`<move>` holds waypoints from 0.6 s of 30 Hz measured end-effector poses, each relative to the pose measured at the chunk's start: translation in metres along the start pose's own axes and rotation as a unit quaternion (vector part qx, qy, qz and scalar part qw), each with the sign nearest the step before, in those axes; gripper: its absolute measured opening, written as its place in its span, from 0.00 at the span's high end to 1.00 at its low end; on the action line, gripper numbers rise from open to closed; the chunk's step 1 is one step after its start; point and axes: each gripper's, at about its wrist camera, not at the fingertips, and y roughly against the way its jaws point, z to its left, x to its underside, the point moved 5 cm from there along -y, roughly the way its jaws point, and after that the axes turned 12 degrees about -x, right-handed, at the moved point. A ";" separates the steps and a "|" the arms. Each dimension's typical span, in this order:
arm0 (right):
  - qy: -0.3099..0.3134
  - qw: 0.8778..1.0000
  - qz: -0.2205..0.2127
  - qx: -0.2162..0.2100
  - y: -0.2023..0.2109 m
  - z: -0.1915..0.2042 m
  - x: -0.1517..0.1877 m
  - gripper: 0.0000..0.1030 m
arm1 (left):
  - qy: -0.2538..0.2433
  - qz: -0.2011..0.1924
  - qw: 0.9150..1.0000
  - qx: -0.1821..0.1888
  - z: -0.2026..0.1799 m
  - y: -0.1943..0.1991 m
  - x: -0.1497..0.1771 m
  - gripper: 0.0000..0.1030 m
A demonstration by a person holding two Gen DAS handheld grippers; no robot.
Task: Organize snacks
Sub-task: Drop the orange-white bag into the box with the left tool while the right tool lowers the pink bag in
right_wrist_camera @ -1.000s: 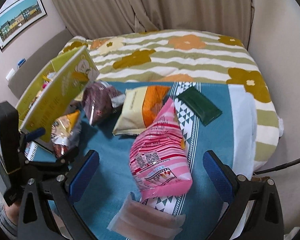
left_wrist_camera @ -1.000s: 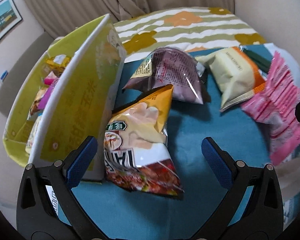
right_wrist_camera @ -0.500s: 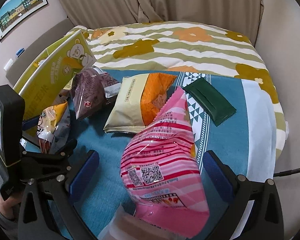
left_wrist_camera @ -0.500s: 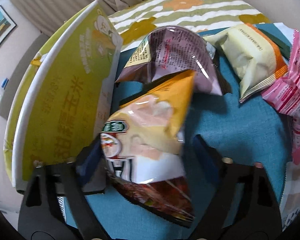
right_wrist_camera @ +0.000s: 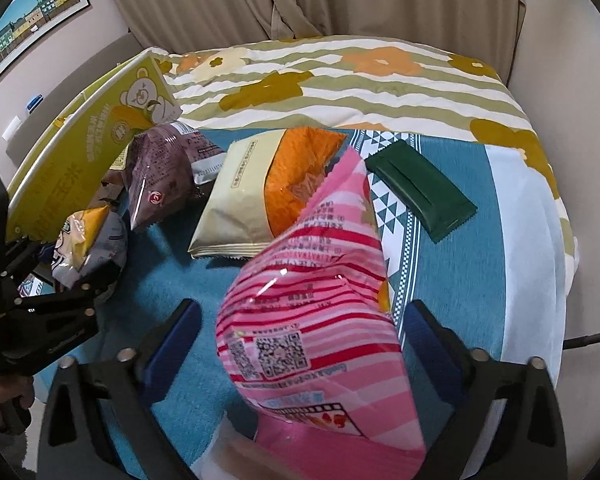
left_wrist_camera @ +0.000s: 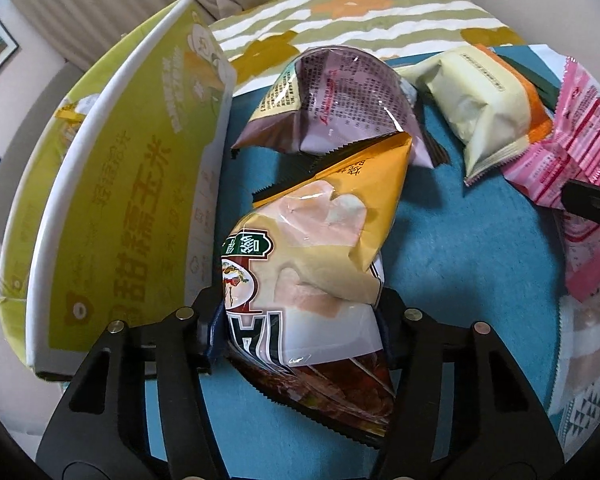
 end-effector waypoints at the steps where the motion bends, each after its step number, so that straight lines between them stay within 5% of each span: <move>1: -0.002 1.000 0.002 -0.003 0.000 -0.001 0.001 0.20 | 0.001 0.000 1.000 0.004 0.000 0.002 0.001 0.50; 6: -0.014 1.000 -0.006 -0.009 0.010 -0.001 0.004 0.44 | 0.001 -0.005 1.000 0.018 -0.002 0.016 0.007 0.51; 18: -0.015 0.997 -0.069 0.009 0.071 0.019 0.007 0.46 | 0.023 -0.052 0.997 0.044 0.020 0.082 0.011 0.51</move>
